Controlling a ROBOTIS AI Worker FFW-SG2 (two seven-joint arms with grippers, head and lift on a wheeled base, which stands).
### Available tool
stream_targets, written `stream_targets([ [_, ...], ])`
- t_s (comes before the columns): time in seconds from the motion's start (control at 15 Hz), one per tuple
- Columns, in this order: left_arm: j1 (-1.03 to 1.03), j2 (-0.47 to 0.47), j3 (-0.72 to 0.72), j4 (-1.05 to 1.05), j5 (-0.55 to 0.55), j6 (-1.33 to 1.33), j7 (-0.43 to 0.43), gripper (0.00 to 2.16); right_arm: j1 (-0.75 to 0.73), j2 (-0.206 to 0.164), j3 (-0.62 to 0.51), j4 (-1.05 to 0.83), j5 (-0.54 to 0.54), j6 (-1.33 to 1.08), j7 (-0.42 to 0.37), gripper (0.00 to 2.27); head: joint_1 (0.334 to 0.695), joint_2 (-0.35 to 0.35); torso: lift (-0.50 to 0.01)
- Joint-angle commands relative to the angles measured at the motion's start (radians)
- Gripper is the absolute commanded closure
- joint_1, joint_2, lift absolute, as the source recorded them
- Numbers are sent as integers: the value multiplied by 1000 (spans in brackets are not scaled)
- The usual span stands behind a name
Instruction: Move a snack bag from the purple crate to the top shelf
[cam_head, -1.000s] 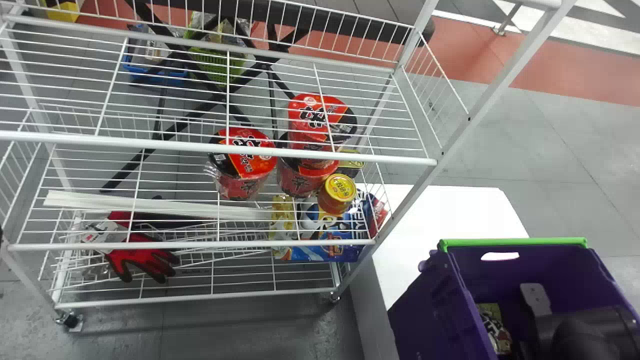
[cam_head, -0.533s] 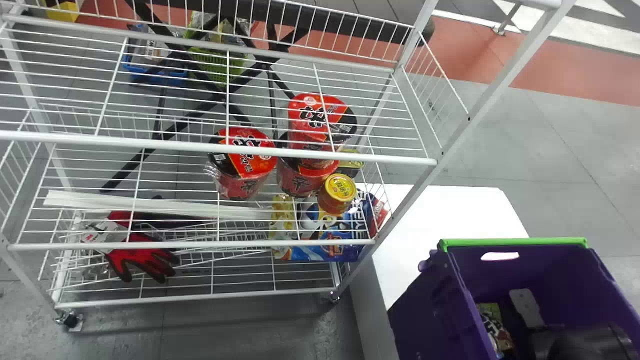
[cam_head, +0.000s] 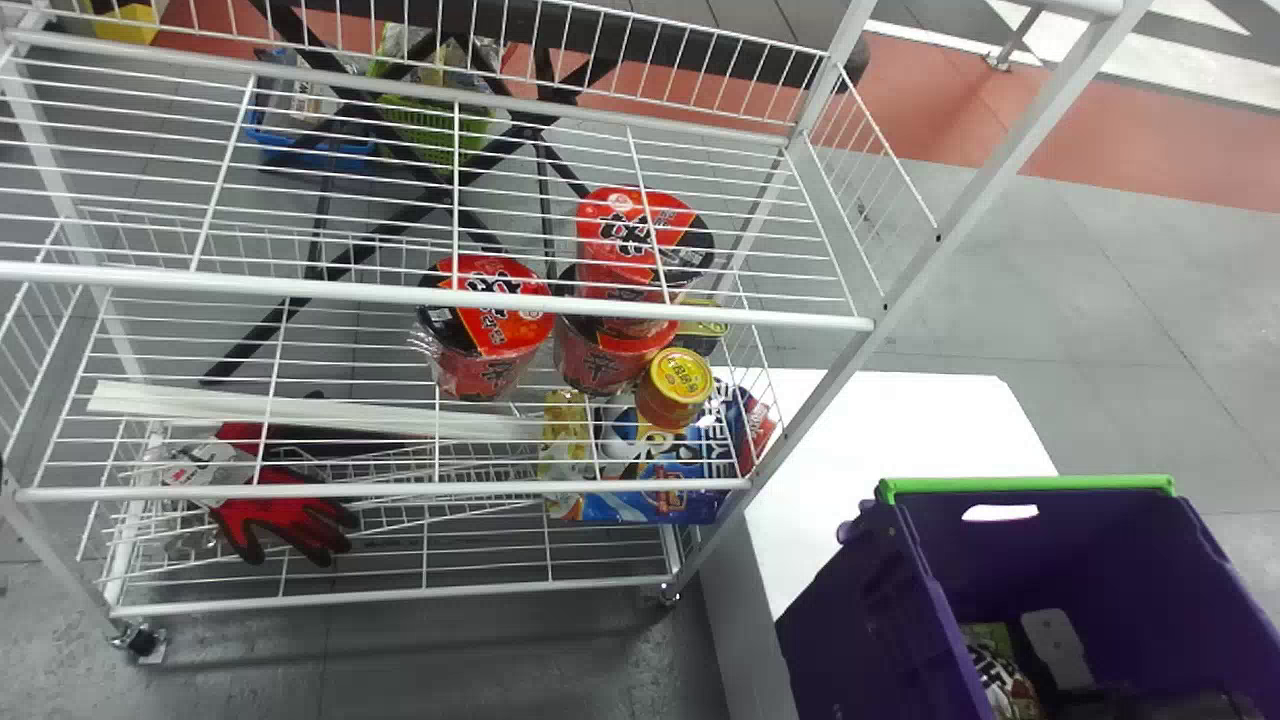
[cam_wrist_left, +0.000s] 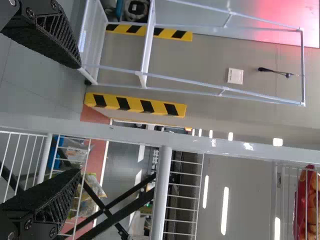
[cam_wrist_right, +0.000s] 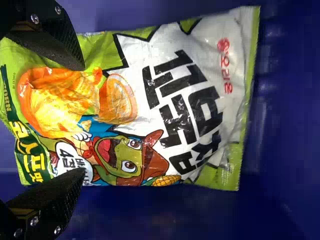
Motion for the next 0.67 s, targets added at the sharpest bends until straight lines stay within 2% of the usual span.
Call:
stream_targets([
  [0.0,-2,-2,-2,8,-1,-6,-2,63,3,0,0,1,-8,-6,-3,100,695,-350,-452],
  [0.13,-5,-3,-5,14,-1,-16,-2,63,3,-1,0,1,-8,-3,-19,198,695,-350,-452],
  [0.33,-11,-5,-7,19,-1,-16,-2,63,1,-4,0,1,-11,16,-21,620,695,-350,-452],
  [0.4,-14,-5,-10,20,-1,-16,0,63,0,-9,0,1,-16,28,-21,1015,695,-350,-452],
  [0.47,-17,-5,-13,25,-1,-16,0,63,-3,-12,0,1,-37,40,-21,1578,695,-350,-452],
  [0.53,-20,-5,-15,30,-1,-16,0,63,-5,-23,0,-2,-63,80,-21,1713,695,-350,-452],
  [0.6,-23,-5,-18,33,-1,-16,0,63,-6,-31,0,-7,-100,117,-21,1717,695,-350,-452],
])
